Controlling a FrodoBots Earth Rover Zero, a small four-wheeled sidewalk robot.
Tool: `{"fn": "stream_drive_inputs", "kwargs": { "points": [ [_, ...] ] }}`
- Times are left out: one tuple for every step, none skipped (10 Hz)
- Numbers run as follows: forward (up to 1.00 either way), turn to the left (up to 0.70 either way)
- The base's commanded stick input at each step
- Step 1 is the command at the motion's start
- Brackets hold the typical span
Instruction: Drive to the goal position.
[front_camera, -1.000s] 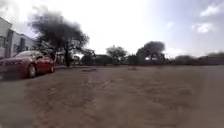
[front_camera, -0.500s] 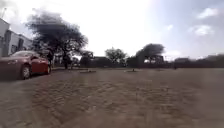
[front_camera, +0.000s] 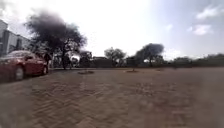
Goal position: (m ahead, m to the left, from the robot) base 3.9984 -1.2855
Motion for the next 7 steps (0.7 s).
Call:
{"fn": "stream_drive_inputs", "kwargs": {
  "points": [
    [0.70,0.00],
    [0.70,0.00],
    [0.70,-0.21],
    [0.70,-0.08],
    [0.70,0.00],
    [0.70,0.00],
    [0.70,0.00]
  ]
}}
